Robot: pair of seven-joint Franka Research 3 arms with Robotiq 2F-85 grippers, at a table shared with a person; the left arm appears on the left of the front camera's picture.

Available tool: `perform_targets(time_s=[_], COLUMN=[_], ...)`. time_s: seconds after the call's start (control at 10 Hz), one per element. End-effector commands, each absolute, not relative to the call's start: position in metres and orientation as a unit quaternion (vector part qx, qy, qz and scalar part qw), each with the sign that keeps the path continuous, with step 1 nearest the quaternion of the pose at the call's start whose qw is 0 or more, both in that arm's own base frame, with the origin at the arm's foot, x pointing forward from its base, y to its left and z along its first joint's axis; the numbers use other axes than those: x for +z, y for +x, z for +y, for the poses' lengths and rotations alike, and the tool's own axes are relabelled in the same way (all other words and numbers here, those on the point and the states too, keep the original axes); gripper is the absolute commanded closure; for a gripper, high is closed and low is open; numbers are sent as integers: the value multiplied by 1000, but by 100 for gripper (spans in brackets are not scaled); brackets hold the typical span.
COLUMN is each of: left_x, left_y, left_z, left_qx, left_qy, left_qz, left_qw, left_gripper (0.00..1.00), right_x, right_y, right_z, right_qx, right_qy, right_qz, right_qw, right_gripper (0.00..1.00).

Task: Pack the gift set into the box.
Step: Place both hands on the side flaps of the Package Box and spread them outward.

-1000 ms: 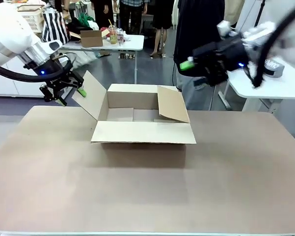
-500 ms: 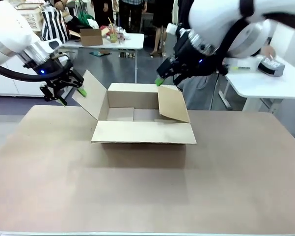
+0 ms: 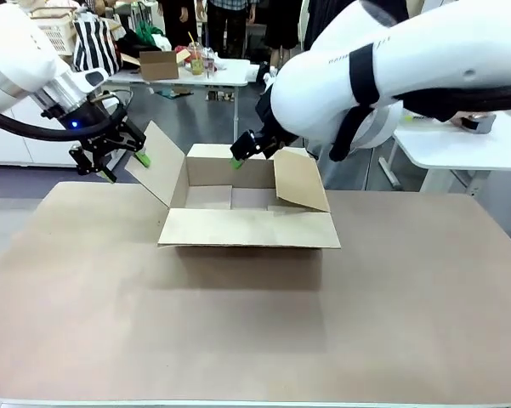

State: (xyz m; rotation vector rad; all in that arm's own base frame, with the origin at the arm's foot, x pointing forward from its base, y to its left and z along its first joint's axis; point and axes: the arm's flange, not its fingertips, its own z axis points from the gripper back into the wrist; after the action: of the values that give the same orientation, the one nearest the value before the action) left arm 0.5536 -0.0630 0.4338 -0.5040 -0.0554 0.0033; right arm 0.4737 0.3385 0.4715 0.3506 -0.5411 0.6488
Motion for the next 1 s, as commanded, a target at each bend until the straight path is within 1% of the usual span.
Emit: perform_targets(time_s=[0.0, 0.1, 0.2, 0.3, 0.4, 0.5, 0.6, 0.9], left_x=[436, 436, 436, 436, 436, 436, 436, 436], left_y=[553, 553, 553, 553, 553, 553, 553, 553], left_z=[-64, -64, -64, -64, -64, -64, -64, -64], left_qx=[8, 8, 8, 8, 8, 8, 8, 8], left_qy=[-239, -239, -239, -239, -239, -239, -239, -239], left_qz=[-29, -29, -29, -29, -29, -29, -29, -29], left_qw=[971, 971, 971, 971, 971, 971, 971, 971], left_gripper=[0, 0, 0, 0, 0, 0, 0, 0], right_x=[487, 472, 472, 484, 494, 495, 491, 471], right_y=[475, 474, 481, 490, 497, 504, 511, 530], right_z=[330, 338, 354, 368, 376, 382, 388, 397], right_qx=[303, 313, 255, 219, 209, 211, 218, 212], right_qy=[181, 169, -3, -117, -172, -209, -216, -205], right_qz=[-248, -261, -218, -204, -173, -136, -119, -106], right_qw=[902, 897, 942, 947, 947, 945, 944, 949], right_gripper=[0, 0, 0, 0, 0, 0, 0, 0])
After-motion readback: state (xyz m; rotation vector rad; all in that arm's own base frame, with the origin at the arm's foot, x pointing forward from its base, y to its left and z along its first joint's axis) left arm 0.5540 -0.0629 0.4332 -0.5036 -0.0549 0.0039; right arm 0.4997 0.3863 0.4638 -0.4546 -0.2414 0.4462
